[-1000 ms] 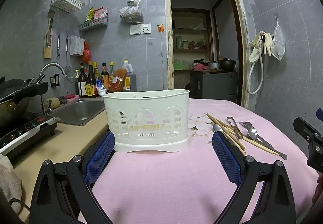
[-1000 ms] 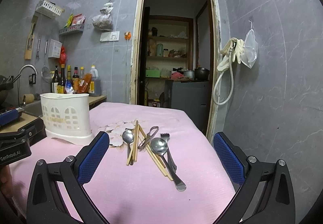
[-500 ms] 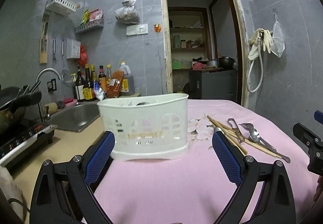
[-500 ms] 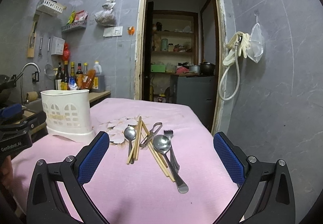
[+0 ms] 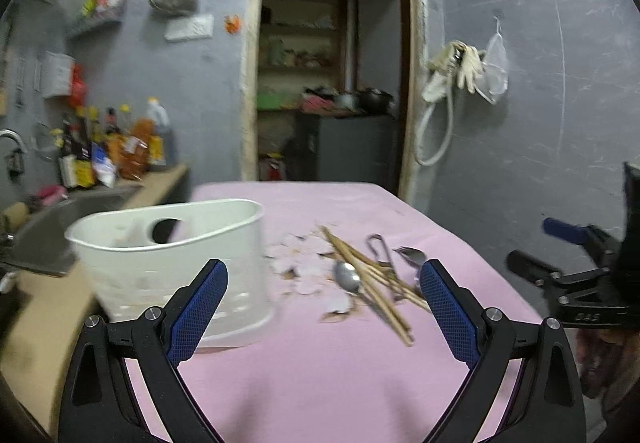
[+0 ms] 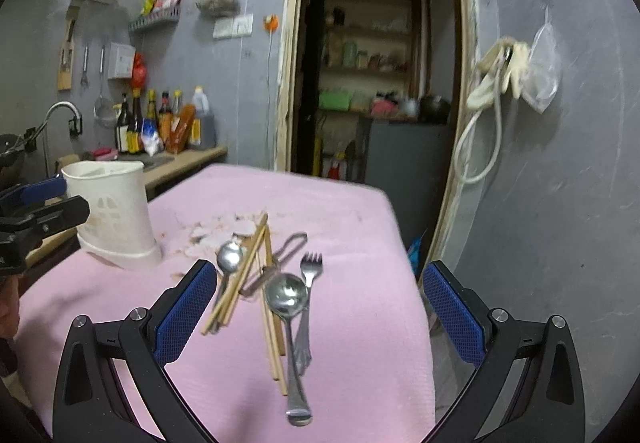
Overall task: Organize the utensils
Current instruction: 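Lower the right tool onto the large spoon while the left tool grasps the small spoon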
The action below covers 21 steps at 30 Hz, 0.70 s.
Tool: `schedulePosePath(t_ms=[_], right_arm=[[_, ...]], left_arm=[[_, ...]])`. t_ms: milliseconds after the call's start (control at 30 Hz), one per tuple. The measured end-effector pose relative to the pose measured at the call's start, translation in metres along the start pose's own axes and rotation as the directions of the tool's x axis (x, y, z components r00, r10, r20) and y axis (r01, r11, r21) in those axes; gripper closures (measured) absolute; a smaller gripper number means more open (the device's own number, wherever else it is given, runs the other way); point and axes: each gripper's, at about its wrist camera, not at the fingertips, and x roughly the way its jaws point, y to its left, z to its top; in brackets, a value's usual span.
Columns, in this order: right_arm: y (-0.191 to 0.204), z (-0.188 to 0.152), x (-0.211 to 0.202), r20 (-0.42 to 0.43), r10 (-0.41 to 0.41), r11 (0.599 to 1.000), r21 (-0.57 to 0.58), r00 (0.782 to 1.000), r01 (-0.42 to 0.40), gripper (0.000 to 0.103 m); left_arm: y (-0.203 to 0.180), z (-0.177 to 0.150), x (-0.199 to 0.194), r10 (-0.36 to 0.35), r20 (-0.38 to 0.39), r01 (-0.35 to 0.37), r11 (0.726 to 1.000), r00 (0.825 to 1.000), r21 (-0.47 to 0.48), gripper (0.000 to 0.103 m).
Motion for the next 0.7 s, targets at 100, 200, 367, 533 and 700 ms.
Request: schedulePosePath(t_ms=[100,200,367,533,700], right_arm=[[-0.012,-0.001,0.013,-0.052,0.036,0.999,0.02,0.998,-0.035,0.003],[-0.019,-0.004,0.028,-0.114,0.096,0.995,0.01,0.989,-0.096,0.015],[-0.026,-0.01,0.048,-0.213,0.183,0.981,-0.023,0.96,-0.193,0.027],[-0.027,-0.016,0.068,-0.293,0.238,0.964,-0.042,0.926,-0.262,0.04],[-0.022,-0.02,0.084,-0.349,0.279,0.947,-0.054,0.895,-0.316,0.041]], left_arm=[[-0.008,0.008,0.018,-0.054,-0.049,0.055,0.998,0.997,0.007,0.012],[-0.018,0.012,0.039,-0.093,-0.114,0.097,0.995,0.989,0.037,0.033],[-0.024,0.01,0.083,-0.123,-0.232,0.133,0.991,0.965,0.027,0.059],[-0.016,0.01,0.122,-0.106,-0.331,0.11,0.994,0.938,-0.006,0.074],[-0.001,0.008,0.149,-0.104,-0.373,0.089,0.994,0.922,-0.058,0.074]])
